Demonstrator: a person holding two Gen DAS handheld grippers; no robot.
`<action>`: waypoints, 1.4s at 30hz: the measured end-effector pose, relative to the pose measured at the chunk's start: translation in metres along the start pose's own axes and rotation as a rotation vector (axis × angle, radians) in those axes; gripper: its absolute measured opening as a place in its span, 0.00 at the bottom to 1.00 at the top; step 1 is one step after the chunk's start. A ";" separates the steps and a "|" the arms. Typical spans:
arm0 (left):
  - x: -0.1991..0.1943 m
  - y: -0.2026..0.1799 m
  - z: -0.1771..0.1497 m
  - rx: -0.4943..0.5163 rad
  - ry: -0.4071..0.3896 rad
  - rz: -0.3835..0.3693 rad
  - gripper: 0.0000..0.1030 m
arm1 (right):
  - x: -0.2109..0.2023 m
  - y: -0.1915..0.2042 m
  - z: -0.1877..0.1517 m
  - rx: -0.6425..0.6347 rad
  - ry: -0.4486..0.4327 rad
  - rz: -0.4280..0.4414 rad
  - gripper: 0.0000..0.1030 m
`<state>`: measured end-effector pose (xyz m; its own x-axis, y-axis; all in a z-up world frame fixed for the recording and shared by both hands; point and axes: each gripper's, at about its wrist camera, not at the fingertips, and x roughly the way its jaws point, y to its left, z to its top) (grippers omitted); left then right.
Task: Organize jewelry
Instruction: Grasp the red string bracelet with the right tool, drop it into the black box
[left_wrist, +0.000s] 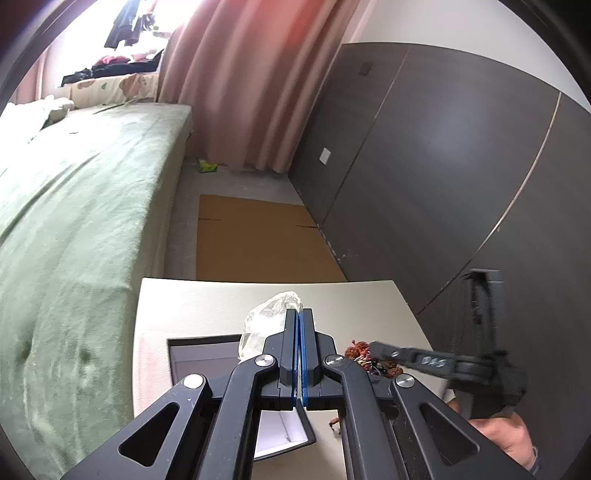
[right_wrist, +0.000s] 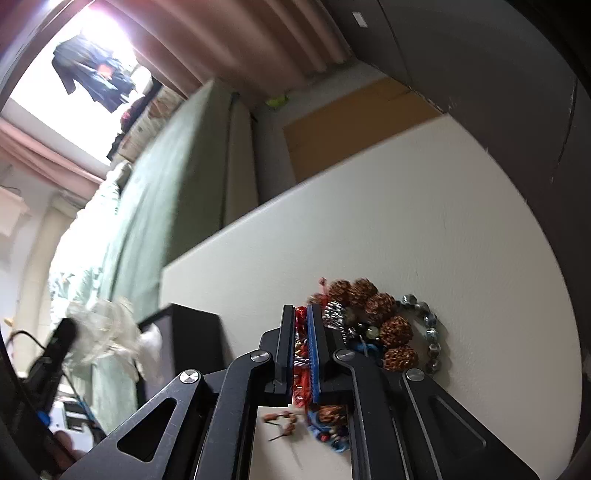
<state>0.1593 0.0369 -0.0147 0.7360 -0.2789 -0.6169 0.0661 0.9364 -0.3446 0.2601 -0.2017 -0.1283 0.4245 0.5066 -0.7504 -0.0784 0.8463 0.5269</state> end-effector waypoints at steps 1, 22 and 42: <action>-0.003 0.002 0.000 -0.003 -0.005 0.004 0.00 | -0.006 0.001 -0.001 0.001 -0.013 0.010 0.06; -0.024 0.031 0.003 -0.062 -0.011 0.054 0.00 | -0.064 0.077 -0.010 -0.135 -0.140 0.230 0.06; -0.036 0.096 0.008 -0.282 -0.015 0.068 0.72 | 0.002 0.123 -0.026 -0.180 0.037 0.324 0.06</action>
<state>0.1449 0.1381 -0.0198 0.7422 -0.2123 -0.6356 -0.1725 0.8559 -0.4875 0.2284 -0.0919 -0.0752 0.3186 0.7560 -0.5717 -0.3620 0.6545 0.6637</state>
